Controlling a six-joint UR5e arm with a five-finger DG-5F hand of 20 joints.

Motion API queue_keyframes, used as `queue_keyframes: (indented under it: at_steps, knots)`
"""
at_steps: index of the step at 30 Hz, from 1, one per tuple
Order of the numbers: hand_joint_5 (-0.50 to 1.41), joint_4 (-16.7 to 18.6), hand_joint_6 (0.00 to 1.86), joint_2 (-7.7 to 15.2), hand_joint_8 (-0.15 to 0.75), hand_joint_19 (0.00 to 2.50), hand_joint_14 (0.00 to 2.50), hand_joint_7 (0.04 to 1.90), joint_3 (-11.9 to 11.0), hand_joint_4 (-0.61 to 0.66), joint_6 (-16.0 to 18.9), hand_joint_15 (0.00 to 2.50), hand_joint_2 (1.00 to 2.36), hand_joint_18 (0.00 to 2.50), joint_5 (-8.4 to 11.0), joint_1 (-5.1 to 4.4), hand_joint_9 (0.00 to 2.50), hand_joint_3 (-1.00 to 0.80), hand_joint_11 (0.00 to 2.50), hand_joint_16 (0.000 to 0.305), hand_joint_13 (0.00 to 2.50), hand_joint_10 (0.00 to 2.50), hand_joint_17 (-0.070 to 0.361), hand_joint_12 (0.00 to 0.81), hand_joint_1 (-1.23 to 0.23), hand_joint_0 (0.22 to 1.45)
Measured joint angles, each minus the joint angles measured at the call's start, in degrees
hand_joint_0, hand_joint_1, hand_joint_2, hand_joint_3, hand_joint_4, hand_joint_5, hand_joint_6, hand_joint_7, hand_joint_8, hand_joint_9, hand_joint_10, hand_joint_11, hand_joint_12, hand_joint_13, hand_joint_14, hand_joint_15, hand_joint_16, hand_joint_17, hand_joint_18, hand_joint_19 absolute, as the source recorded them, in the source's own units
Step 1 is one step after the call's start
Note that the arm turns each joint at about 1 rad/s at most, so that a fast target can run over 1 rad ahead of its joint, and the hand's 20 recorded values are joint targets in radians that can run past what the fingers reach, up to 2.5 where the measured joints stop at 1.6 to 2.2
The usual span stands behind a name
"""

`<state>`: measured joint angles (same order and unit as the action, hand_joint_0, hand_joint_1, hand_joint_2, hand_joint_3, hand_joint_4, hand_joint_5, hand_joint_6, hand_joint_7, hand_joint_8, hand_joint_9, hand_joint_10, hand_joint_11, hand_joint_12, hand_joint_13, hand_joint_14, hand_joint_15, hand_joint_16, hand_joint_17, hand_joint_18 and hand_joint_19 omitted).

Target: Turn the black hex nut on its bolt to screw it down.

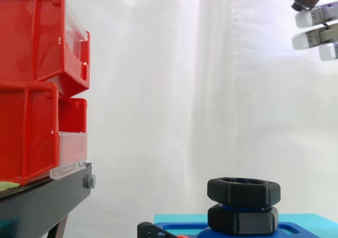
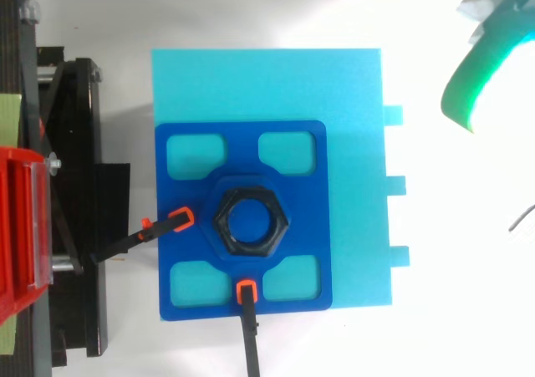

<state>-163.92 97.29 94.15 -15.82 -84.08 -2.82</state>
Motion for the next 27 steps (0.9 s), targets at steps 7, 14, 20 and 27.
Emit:
queue_keyframes:
  at_steps: [7, 14, 20, 27]
  knots:
    - [-0.24, 4.7, 0.50, 3.1, 0.246, 0.20, 0.00, 0.63, -0.9, 0.13, -3.8, 0.00, 1.00, 0.42, 3.35, -1.48, 0.40, -0.50, 0.00, 0.050, 0.25, 0.00, 0.112, 0.344, -0.32, 0.52]
    - [-0.26, 4.8, 0.50, 9.1, 0.247, 0.17, 0.00, 0.64, -5.0, 0.14, -6.5, 0.00, 1.00, 0.45, 3.61, -2.55, 0.29, -0.50, 0.00, 0.045, 0.26, 0.00, 0.101, 0.331, -0.65, 0.50]
    - [-0.28, 5.1, 0.50, 11.9, 0.236, 0.13, 0.00, 0.64, -7.0, 0.13, -10.0, 0.00, 1.00, 0.47, 3.55, -3.47, 0.22, -0.50, 0.00, 0.040, 0.25, 0.00, 0.089, 0.309, -0.81, 0.53]
    - [-0.27, 7.0, 0.50, 12.2, 0.238, 0.11, 0.00, 0.65, -7.1, 0.13, -16.0, 0.00, 1.00, 0.41, 3.94, -5.10, 0.20, -0.50, 0.00, 0.038, 0.22, 0.00, 0.086, 0.303, -0.74, 0.54]
